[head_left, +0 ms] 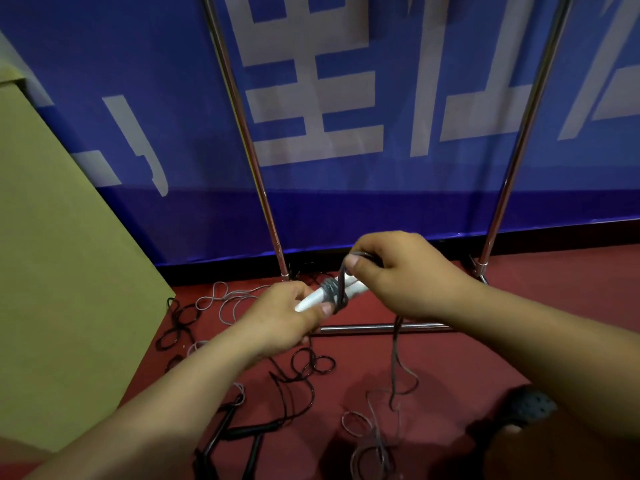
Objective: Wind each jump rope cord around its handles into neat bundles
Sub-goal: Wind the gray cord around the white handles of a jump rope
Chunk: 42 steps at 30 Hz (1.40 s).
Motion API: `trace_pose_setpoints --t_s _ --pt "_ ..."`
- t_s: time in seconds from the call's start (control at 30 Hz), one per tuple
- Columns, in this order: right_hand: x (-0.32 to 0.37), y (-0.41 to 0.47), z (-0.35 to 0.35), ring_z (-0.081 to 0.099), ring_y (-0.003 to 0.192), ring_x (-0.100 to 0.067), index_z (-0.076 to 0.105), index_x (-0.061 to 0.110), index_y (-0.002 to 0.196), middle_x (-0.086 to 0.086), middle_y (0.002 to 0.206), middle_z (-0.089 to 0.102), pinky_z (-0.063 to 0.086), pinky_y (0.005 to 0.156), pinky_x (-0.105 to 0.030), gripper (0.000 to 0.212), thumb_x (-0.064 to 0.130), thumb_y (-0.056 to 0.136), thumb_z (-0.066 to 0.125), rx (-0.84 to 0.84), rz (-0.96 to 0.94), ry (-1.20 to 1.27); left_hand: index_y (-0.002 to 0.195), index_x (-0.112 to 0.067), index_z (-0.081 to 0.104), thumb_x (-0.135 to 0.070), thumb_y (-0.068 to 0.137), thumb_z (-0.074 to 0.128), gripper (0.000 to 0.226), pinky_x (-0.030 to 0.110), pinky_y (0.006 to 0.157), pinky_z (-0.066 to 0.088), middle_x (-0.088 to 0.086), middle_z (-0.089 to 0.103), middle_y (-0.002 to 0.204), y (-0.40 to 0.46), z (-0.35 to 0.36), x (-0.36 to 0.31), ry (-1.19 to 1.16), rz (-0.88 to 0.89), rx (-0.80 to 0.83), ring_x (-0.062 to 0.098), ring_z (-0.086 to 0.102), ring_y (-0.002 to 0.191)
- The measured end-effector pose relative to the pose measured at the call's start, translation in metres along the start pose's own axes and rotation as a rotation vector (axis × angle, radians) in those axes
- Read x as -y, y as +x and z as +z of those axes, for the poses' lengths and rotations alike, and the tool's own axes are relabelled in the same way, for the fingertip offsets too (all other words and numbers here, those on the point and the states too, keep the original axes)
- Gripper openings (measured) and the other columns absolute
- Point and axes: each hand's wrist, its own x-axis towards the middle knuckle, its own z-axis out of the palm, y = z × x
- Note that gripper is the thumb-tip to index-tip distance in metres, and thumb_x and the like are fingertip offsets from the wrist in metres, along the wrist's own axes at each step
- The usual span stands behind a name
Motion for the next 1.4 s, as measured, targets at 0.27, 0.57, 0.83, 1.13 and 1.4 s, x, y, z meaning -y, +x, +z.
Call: trace_pose_setpoints --t_s 0.27,0.57,0.83,1.13,1.4 --pt "-0.022 0.016 0.004 0.060 0.076 -0.017 0.069 0.023 0.090 0.004 0.078 0.068 0.050 0.070 -0.036 0.023 0.042 0.094 0.057 -0.088 -0.038 -0.152 0.091 -0.014 0.049 -0.023 0.096 0.064 0.018 0.025 0.047 0.046 0.006 0.074 0.080 -0.015 0.007 -0.025 0.045 0.164 0.260 0.021 0.068 0.057" --pt "-0.035 0.030 -0.004 0.047 0.055 -0.004 0.074 0.018 0.080 0.011 0.060 0.057 0.040 0.056 -0.020 0.035 0.050 0.071 0.082 0.052 0.217 0.199 0.097 -0.013 0.056 -0.024 0.096 0.064 0.014 0.025 0.047 0.038 0.001 0.070 0.073 -0.025 -0.003 -0.027 -0.048 0.308 0.323 0.012 0.048 0.048" --pt "-0.029 0.033 0.003 0.057 0.054 -0.011 0.065 0.009 0.089 0.000 0.065 0.065 0.043 0.049 -0.021 0.014 0.022 0.093 0.066 0.396 0.335 0.555 0.122 -0.014 0.053 -0.023 0.093 0.058 0.031 0.021 0.042 0.033 0.002 0.069 0.083 -0.032 -0.011 -0.025 -0.393 0.326 0.463 0.012 0.044 0.048" --pt "-0.007 0.028 0.027 0.048 0.053 -0.013 0.059 0.017 0.081 -0.001 0.067 0.059 0.036 0.046 -0.025 0.022 0.031 0.097 0.057 0.335 0.265 0.439 0.108 -0.007 0.057 -0.016 0.098 0.058 0.013 0.023 0.041 0.037 0.002 0.067 0.079 -0.024 -0.013 -0.019 -0.582 0.209 0.028 0.010 0.047 0.047" --pt "0.000 0.024 0.037 0.052 0.056 -0.011 0.058 0.014 0.079 0.002 0.063 0.061 0.044 0.056 -0.024 0.028 0.036 0.097 0.059 0.338 0.261 0.317 0.094 -0.006 0.058 -0.023 0.099 0.058 0.018 0.021 0.040 0.036 -0.001 0.067 0.071 -0.019 -0.014 -0.015 -0.547 0.092 -0.122 0.008 0.048 0.047"
